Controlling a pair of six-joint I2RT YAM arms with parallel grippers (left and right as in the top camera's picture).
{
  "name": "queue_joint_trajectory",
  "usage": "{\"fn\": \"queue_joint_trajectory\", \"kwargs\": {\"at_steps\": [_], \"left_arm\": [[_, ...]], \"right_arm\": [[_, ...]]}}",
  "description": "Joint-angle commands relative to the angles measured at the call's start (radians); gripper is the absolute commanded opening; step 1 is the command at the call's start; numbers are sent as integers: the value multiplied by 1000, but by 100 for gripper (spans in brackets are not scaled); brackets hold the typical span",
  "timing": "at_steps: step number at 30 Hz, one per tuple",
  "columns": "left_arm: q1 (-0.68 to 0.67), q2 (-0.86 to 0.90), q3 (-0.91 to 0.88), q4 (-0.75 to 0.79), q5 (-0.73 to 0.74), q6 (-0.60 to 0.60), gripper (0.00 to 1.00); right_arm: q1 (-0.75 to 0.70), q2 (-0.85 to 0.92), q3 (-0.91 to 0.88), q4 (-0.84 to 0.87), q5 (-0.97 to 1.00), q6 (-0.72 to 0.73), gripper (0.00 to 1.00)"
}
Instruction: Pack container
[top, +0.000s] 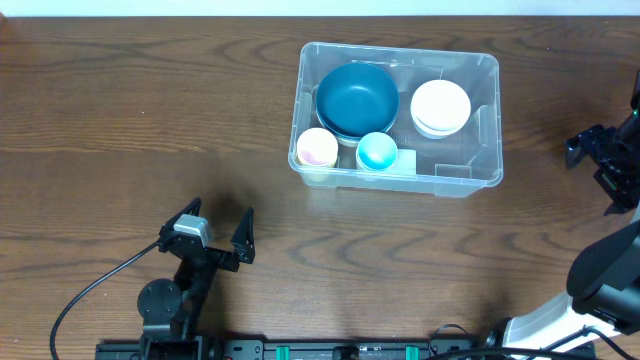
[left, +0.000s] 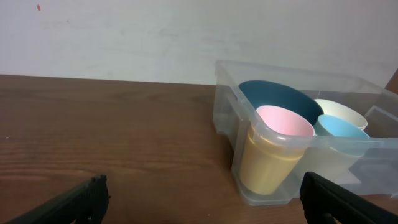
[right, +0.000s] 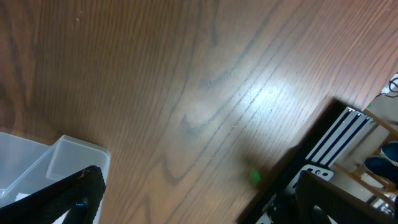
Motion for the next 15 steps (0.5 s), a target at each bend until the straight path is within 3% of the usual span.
{"fn": "queue_joint_trajectory", "kwargs": {"at_steps": [1, 9, 15], "left_arm": [[3, -6, -18, -40, 3, 18, 98], [3, -6, -18, -40, 3, 18, 98], [3, -6, -18, -40, 3, 18, 98]], "right_arm": [[1, -112, 0, 0, 12, 12, 99], [40, -411, 0, -1, 12, 11, 99], [228, -645, 0, -2, 12, 12, 99]]}}
